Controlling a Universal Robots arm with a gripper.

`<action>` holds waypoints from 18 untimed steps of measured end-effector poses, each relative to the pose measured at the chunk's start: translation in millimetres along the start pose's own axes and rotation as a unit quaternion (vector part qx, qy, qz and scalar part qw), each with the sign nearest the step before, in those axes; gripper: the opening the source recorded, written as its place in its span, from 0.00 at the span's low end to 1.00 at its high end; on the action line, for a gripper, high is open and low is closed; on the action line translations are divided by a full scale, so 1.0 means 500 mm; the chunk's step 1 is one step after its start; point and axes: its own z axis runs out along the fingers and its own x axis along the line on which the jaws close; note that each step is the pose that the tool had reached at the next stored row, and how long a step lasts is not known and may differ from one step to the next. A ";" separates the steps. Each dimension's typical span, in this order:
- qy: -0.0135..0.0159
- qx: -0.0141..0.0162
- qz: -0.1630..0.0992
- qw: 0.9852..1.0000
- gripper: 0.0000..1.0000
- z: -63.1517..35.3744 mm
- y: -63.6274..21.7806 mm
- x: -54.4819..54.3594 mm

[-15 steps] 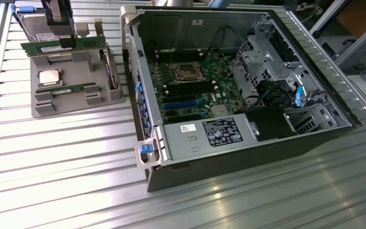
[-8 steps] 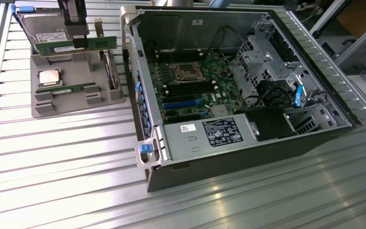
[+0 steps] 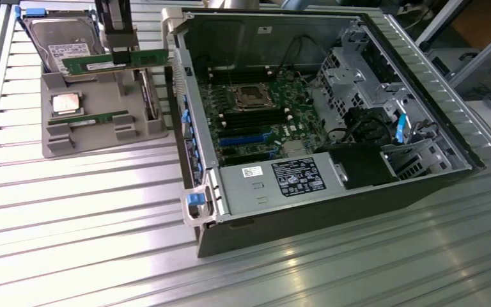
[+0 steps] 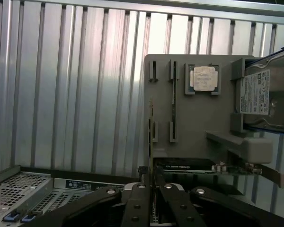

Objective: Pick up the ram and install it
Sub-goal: 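Pick up the ram and move it above insertion slot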

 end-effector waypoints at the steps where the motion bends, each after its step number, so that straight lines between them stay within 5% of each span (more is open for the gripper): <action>1: 0.000 0.000 0.000 1.000 0.13 0.000 -0.004 0.000; 12: 0.006 -0.001 0.000 1.000 0.13 -0.002 -0.050 0.005; 18: 0.011 -0.001 0.000 1.000 0.13 -0.003 -0.090 0.008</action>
